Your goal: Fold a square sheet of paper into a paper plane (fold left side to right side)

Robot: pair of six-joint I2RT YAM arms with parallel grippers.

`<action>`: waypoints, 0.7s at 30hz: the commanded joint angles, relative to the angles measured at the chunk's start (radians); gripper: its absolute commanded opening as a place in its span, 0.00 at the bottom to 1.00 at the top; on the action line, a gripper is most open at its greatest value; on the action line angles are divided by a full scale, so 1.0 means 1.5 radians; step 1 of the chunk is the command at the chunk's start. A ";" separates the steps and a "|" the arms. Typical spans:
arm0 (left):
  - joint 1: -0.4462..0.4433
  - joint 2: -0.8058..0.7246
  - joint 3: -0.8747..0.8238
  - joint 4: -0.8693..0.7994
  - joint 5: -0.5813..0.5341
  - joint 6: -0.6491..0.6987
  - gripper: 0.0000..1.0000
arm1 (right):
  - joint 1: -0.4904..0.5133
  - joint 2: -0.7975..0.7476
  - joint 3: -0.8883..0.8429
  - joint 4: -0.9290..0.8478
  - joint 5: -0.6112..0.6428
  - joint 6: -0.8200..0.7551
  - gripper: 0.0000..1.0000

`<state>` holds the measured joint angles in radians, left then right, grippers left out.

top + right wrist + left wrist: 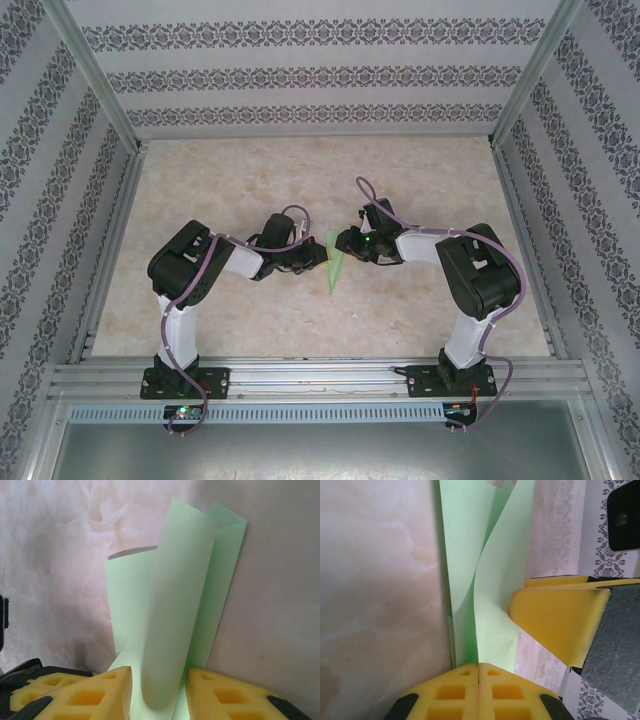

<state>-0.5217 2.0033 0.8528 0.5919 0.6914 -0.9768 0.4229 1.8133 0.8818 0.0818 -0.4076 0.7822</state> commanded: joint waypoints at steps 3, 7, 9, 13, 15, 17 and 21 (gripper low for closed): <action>0.023 0.013 -0.024 -0.087 -0.043 0.006 0.00 | 0.008 0.034 0.007 -0.021 -0.002 -0.011 0.37; 0.024 0.015 -0.023 -0.096 -0.051 0.007 0.00 | 0.008 0.028 0.008 -0.020 -0.006 -0.010 0.36; 0.023 0.017 -0.021 -0.100 -0.052 0.007 0.00 | 0.008 0.024 0.008 -0.020 -0.004 -0.010 0.36; 0.024 0.024 -0.016 -0.110 -0.055 0.006 0.00 | 0.008 0.016 0.009 -0.018 -0.006 -0.008 0.34; 0.025 0.024 -0.016 -0.117 -0.060 0.006 0.00 | 0.008 0.012 0.008 -0.018 -0.005 -0.007 0.33; 0.025 0.024 -0.016 -0.121 -0.064 0.006 0.00 | 0.008 0.010 0.008 -0.019 -0.003 -0.007 0.33; 0.028 0.026 -0.018 -0.123 -0.066 0.004 0.00 | 0.006 0.009 0.007 -0.021 0.000 -0.007 0.33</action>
<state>-0.5213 2.0033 0.8551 0.5835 0.6880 -0.9768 0.4236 1.8149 0.8875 0.0750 -0.4080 0.7799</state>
